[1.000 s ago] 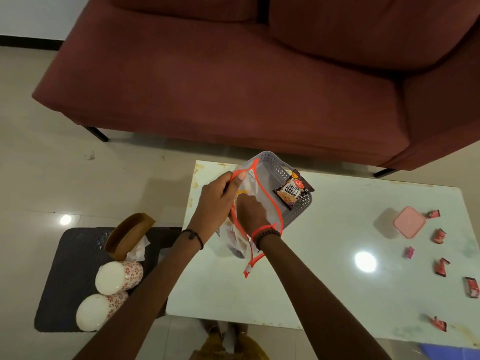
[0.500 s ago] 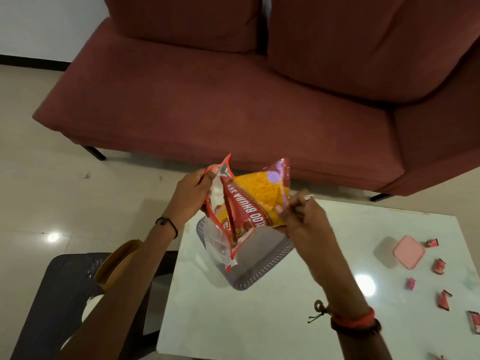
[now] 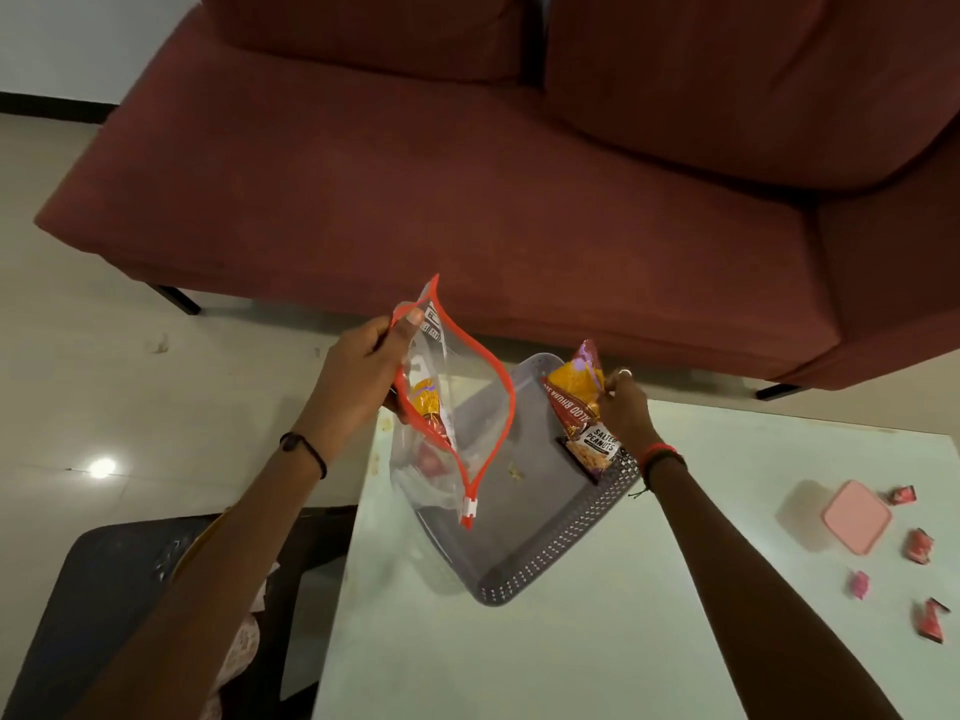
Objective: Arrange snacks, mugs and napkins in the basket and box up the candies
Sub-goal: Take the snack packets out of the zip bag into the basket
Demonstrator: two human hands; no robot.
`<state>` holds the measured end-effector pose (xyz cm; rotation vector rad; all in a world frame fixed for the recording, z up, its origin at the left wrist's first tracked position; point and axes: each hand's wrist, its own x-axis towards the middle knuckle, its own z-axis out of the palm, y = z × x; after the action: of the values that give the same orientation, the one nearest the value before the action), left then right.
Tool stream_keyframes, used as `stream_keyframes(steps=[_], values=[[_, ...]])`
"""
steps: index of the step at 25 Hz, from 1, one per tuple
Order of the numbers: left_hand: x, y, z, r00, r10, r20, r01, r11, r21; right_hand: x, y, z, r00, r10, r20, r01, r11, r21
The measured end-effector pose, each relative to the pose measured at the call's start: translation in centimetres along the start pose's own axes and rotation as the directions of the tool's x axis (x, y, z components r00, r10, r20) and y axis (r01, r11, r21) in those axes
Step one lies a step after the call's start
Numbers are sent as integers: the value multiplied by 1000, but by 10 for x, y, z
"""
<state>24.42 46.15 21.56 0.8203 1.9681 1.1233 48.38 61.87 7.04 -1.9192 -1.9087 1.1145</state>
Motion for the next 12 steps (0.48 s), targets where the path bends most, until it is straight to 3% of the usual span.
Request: stream_keyframes(steps=[4, 9, 12], values=[[3, -8, -6, 999, 37, 12, -36, 999, -30, 37, 25, 39, 998, 57, 5, -57, 997, -44], [5, -18, -7, 996, 88, 32, -85, 994, -67, 53, 41, 71, 998, -55, 42, 62, 983, -175], [3, -18, -4, 994, 104, 36, -101, 992, -78, 55, 46, 76, 992, -123, -31, 104, 928, -357]])
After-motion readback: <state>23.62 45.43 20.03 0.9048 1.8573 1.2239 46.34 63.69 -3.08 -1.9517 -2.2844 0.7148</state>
